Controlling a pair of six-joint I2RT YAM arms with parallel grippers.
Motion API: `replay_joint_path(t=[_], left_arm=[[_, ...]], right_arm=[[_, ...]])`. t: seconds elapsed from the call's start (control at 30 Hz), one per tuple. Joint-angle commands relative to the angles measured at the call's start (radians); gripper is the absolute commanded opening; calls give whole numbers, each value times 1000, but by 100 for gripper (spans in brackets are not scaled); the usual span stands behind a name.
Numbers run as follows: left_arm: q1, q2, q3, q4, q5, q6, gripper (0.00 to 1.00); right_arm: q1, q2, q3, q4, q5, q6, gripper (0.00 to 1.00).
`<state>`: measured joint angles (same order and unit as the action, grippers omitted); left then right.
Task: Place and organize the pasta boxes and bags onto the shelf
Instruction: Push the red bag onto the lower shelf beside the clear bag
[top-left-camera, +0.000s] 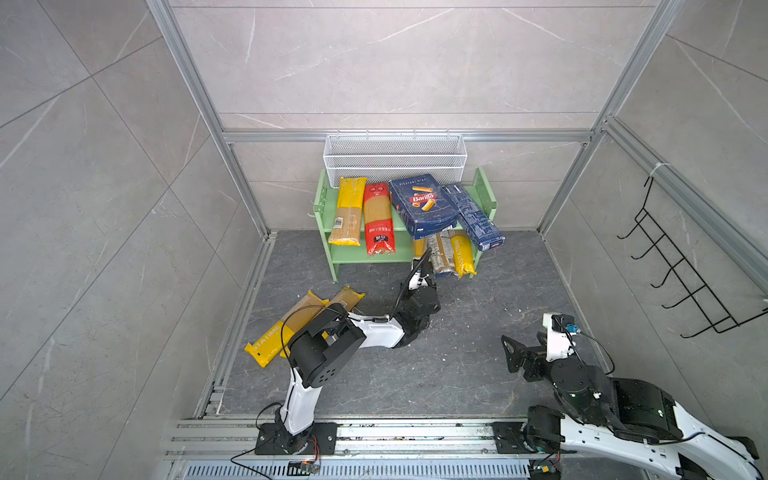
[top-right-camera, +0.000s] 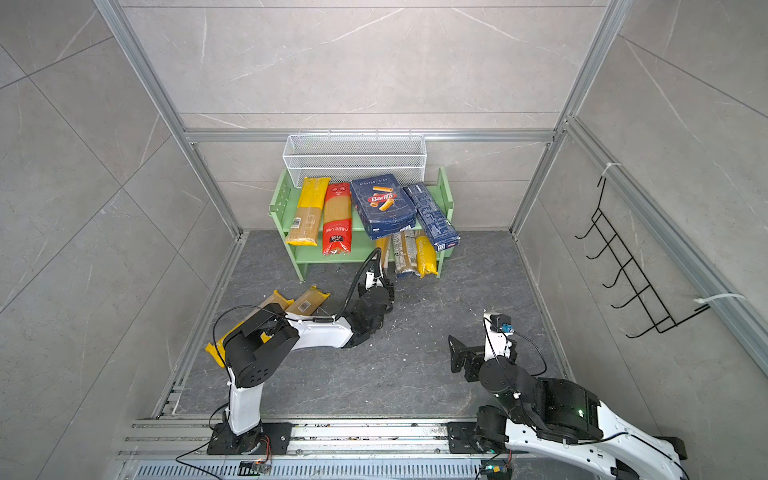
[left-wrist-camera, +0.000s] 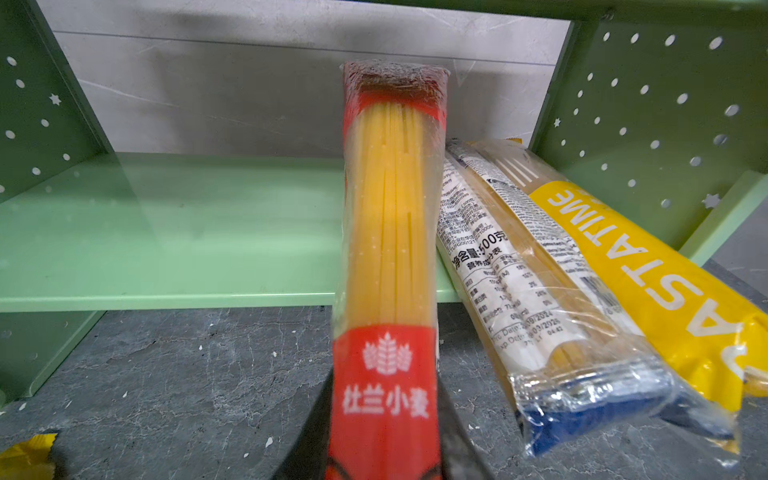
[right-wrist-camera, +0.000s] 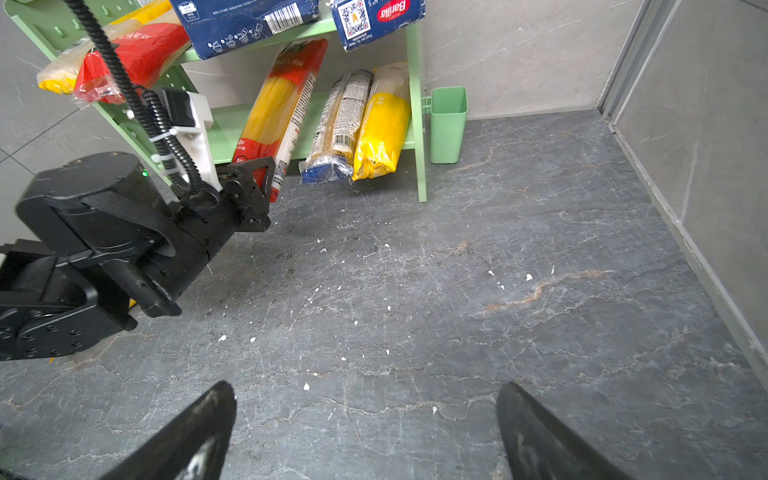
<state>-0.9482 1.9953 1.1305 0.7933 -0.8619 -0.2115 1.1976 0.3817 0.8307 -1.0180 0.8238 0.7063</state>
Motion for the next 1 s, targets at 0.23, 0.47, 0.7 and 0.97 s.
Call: replay_joint_path(t=[0.23, 0.47, 0.7, 0.97], left_arm=[[15, -6, 129, 239, -57, 33, 0], [17, 6, 150, 233, -54, 43, 21], [25, 21, 169, 209, -36, 37, 47], [25, 12, 175, 171, -20, 34, 61]], right_arm=[[5, -20, 10, -16, 17, 4, 100], [5, -29, 11, -14, 15, 3, 100], [4, -37, 10, -16, 15, 5, 100], [5, -23, 13, -19, 21, 4, 100]])
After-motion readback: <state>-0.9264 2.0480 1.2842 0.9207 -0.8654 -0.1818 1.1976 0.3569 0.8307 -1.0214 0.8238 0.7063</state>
